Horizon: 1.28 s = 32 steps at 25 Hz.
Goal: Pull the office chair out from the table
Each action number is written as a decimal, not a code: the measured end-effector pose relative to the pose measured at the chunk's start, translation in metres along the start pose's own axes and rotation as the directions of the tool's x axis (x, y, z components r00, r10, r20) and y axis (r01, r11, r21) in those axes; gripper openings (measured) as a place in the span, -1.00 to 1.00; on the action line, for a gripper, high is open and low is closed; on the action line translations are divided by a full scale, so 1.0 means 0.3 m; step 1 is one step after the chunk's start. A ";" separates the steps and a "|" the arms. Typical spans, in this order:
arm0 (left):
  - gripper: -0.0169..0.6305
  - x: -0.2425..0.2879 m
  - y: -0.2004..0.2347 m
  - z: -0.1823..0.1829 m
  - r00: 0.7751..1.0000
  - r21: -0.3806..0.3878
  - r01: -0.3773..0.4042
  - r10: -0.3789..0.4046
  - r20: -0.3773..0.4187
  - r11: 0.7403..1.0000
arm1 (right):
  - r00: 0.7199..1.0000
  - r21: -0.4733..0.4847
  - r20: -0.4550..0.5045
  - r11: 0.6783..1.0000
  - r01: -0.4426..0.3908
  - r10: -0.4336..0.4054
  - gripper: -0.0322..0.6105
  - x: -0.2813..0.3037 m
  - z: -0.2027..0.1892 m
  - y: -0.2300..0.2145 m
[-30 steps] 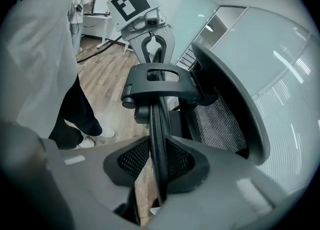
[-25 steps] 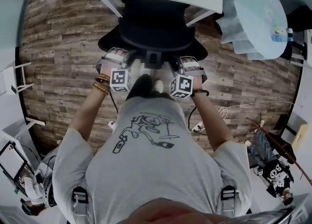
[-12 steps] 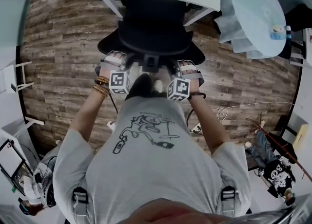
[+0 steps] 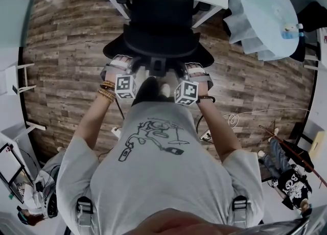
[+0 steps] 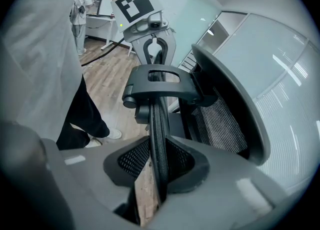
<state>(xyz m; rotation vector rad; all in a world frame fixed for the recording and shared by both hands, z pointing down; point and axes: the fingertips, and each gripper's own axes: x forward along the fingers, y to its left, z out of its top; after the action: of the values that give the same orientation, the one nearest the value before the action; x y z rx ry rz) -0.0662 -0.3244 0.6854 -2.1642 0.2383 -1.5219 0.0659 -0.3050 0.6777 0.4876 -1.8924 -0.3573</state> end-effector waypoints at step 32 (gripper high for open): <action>-0.64 -0.137 -0.311 0.150 0.999 -0.055 -0.036 0.035 -0.030 0.998 | 1.000 -0.001 0.006 1.000 -0.010 0.010 -0.55 -0.181 -0.041 0.281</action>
<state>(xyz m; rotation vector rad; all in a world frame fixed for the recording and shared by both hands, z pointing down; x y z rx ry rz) -0.0518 -0.2140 0.6833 -2.1700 0.3310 -1.5453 0.0809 -0.2051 0.6772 0.4766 -1.9000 -0.3535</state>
